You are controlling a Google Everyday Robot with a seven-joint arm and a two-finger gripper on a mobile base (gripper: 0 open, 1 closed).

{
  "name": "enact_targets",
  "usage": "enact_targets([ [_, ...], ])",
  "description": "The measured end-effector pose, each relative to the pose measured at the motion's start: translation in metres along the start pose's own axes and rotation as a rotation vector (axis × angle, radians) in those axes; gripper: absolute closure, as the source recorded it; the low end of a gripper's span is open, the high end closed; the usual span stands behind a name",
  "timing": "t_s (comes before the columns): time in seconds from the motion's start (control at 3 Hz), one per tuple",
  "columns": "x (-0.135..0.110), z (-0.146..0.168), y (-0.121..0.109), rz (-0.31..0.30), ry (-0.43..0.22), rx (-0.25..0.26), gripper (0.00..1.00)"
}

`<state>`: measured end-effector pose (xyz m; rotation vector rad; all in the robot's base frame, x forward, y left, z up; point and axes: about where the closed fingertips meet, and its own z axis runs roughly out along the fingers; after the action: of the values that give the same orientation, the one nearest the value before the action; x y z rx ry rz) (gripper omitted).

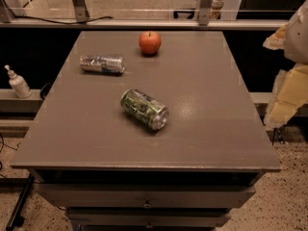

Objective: Place green can upright

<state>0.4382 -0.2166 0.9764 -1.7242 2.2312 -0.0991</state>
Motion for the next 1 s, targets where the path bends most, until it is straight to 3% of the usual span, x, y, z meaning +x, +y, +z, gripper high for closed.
enact_targets([
  [0.67, -0.007, 0.001, -0.002, -0.011, -0.021, -0.003, 0.0],
  [1.0, -0.052, 0.019, 0.001, -0.022, -0.077, -0.028, 0.0],
])
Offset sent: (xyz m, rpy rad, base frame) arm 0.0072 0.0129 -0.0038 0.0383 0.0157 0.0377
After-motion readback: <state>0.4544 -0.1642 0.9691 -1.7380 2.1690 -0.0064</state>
